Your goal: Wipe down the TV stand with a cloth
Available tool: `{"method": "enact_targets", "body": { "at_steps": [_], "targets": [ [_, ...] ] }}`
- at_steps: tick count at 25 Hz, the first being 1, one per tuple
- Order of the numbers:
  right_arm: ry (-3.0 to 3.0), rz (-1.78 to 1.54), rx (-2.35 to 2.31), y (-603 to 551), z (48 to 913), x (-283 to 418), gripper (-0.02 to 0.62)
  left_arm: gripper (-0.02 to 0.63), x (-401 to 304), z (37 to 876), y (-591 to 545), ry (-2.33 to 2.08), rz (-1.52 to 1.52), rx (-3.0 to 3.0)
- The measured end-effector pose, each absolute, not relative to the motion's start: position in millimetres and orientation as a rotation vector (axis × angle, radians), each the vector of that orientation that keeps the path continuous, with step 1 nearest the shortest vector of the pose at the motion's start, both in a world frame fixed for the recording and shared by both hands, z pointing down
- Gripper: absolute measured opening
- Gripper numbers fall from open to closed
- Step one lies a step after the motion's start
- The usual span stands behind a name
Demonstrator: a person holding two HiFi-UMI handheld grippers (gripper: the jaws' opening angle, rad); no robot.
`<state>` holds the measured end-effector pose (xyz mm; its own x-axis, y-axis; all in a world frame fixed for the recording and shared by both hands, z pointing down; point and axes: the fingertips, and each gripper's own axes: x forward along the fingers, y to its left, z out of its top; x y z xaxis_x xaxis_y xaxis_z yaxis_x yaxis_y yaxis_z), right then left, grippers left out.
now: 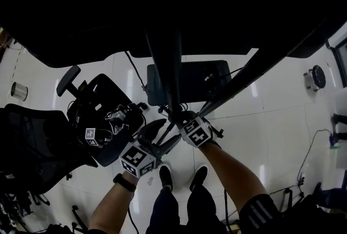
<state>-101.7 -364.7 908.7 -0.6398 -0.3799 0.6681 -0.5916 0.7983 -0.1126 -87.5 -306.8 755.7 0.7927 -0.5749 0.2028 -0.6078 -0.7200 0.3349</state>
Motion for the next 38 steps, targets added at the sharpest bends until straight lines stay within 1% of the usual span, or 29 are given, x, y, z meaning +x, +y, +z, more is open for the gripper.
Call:
{"method": "enact_targets", "body": {
  "at_steps": [3,6,11,14,18,22,26,29,34,38],
  "targets": [
    [-2.415,0.41,0.746,-351,852,-87,0.031,0.325,-71,717,-292,-0.871,0.063,2.606],
    [-2.507,0.338,0.8,-342,770,-66,0.031,0.325,-51,667,-282,-0.849,0.041,2.666],
    [-2.673,0.064,0.941,-348,582,-10,0.031,0.325,-11,553,-289,-0.77,-0.071,2.857],
    [-2.744,-0.047,1.009,-345,485,24,0.031,0.325,8,487,-282,-0.759,-0.115,2.966],
    [-2.798,-0.208,1.109,-337,378,68,0.031,0.325,34,404,-270,-0.744,-0.149,3.084],
    [-2.806,-0.403,1.159,-325,292,93,0.031,0.325,55,331,-260,-0.729,-0.207,3.199],
    [-2.79,-0.57,1.206,-325,224,109,0.031,0.325,68,280,-256,-0.734,-0.245,3.256],
    [-2.782,-0.613,1.237,-337,187,118,0.031,0.325,75,254,-253,-0.742,-0.278,3.286],
    [-2.823,-0.501,1.253,-370,150,124,0.031,0.324,81,226,-262,-0.766,-0.309,3.292],
    [-2.83,-0.428,1.232,-390,146,122,0.031,0.325,81,214,-272,-0.81,-0.307,3.284]
  ]
}}
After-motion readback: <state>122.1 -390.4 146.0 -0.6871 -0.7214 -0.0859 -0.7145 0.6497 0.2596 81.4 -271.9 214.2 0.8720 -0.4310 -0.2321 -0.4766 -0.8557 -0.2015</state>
